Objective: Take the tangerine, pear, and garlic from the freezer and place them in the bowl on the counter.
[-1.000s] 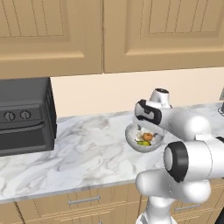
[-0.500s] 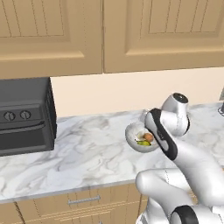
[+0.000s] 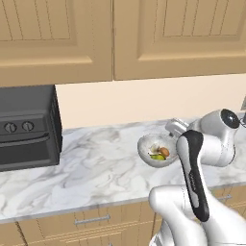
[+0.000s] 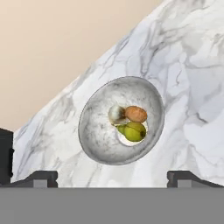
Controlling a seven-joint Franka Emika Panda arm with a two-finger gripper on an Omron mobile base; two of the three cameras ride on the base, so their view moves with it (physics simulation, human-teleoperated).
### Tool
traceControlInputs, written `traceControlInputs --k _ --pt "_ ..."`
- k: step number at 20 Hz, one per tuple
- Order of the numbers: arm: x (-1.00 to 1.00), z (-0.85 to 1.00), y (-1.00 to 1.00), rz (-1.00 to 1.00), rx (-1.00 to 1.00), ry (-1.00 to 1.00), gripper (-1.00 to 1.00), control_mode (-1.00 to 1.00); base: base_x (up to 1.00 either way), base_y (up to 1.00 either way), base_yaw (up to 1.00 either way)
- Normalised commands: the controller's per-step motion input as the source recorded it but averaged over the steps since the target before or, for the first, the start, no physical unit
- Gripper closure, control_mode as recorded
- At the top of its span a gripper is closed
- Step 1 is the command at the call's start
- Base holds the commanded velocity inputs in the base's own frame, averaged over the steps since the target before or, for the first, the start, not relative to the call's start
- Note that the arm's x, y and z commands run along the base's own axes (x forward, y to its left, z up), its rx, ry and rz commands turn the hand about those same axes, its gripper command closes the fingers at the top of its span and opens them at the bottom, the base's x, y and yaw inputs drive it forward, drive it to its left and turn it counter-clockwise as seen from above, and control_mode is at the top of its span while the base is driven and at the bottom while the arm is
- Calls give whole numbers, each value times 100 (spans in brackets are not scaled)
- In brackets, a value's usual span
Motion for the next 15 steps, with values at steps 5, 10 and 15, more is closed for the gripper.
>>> traceControlInputs --k 5,10,15 --pt "-68 81 -5 1 0 -1 -100 -100 0 0 0" --pt "-46 30 -24 1 0 -2 -100 -100 0 0 0" --pt "-2 -6 -32 9 2 -8 -100 -100 0 0 0"
